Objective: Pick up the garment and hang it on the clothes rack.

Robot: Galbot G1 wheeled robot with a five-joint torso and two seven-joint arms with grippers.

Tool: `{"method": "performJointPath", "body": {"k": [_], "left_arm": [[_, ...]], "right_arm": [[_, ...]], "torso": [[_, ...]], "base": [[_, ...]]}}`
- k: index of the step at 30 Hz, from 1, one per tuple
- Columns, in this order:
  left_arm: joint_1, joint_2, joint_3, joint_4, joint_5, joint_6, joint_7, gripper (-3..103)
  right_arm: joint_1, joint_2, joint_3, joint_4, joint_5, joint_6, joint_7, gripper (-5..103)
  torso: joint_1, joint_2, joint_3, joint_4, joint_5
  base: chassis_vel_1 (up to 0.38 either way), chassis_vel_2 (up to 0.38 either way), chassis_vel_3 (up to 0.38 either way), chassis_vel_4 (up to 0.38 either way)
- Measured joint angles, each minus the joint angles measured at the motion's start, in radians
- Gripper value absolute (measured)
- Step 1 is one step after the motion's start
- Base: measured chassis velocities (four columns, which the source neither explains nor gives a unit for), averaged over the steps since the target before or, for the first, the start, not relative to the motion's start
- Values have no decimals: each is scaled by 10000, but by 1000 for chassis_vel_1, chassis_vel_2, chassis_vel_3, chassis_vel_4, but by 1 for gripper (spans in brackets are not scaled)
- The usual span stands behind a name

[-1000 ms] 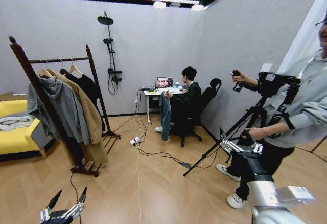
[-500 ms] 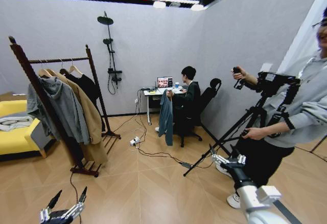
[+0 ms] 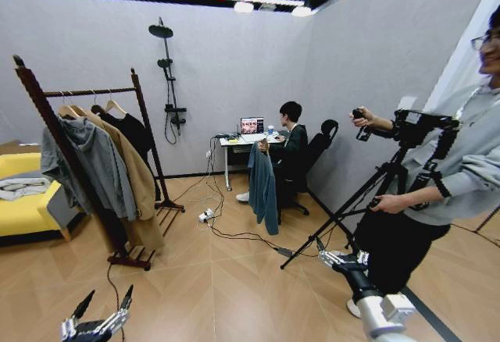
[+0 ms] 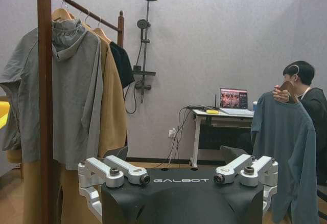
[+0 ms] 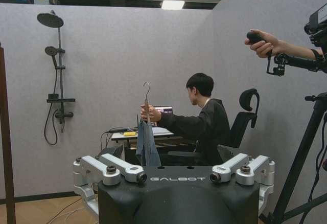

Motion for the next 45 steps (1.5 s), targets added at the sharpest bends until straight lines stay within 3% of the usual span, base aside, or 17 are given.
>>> {"method": "performJointPath", "body": {"k": [21,45], "left_arm": [[0,0,0,0,0,0,0,100],[0,0,0,0,0,0,0,100]], "right_arm": [[-40,-20,276,171,-13,-66,-21,100],[53,64,372,-173,-340,557,-342,100]], "torso": [[-1,-1,0,0,3],[2,-3,2,0,4]], "base": [[-72,71,72,-69],[-316,311,323,-319]]}}
